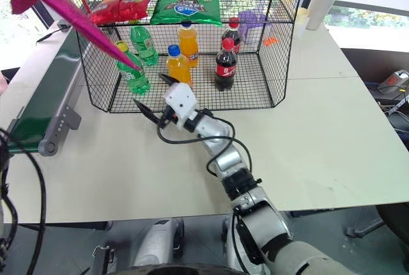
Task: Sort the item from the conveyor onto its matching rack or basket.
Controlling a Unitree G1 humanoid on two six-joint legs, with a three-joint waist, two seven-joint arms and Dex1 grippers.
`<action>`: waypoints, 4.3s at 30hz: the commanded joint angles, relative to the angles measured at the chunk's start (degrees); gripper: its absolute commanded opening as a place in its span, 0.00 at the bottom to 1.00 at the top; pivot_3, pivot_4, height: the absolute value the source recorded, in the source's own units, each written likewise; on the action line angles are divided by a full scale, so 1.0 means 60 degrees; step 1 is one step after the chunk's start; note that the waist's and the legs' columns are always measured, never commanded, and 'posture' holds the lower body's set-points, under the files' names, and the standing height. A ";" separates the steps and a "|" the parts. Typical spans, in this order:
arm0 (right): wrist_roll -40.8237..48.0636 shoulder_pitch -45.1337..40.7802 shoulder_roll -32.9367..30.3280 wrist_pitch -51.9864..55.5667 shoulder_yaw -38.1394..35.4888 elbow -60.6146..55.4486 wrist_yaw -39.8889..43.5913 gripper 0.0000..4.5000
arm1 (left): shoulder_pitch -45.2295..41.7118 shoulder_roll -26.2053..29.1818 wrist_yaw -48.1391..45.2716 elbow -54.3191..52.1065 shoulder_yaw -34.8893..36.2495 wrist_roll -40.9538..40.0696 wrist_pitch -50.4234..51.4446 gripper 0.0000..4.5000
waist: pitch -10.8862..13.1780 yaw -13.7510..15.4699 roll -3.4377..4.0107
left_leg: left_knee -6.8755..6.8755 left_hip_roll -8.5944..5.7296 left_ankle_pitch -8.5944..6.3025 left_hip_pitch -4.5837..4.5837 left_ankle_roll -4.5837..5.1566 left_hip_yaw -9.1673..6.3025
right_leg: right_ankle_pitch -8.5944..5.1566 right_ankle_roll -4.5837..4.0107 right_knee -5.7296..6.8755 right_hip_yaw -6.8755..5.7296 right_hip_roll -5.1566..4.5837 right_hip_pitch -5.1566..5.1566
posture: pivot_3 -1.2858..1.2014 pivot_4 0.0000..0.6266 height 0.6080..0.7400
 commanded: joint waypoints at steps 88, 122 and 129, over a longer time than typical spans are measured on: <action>-0.4087 -0.5323 -0.5476 0.2311 -0.1152 0.3253 -0.2844 0.00 | 0.7877 -0.3577 0.1067 -0.4918 -0.2986 -0.1016 -0.7865 0.45 | -0.0004 0.0060 -0.0011 | -0.0009 -0.0005 0.0015 -0.0006 -0.0018 0.0006 | 0.0003 -0.0012 -0.0028 0.0003 -0.0001 0.0006 | 0.52 0.24 1.00; -0.2102 -0.4223 -0.6256 0.4732 -0.1512 -0.0121 0.1463 0.99 | 0.8092 -0.3702 0.1163 -0.4585 -0.3229 -0.0516 -0.8303 0.46 | -0.0002 0.0066 -0.0007 | -0.0006 -0.0004 0.0014 -0.0002 -0.0017 0.0005 | 0.0003 -0.0012 -0.0023 0.0000 0.0002 0.0006 | 0.52 0.24 1.00; -0.1370 -0.4496 -0.5836 0.5026 -0.1839 0.0467 0.1599 0.94 | 0.8040 -0.3773 0.1156 -0.4416 -0.3336 -0.0274 -0.8385 0.46 | -0.0001 0.0060 -0.0006 | -0.0013 -0.0003 0.0013 -0.0004 -0.0014 0.0005 | 0.0002 -0.0012 -0.0026 0.0000 0.0004 0.0004 | 0.52 0.24 1.00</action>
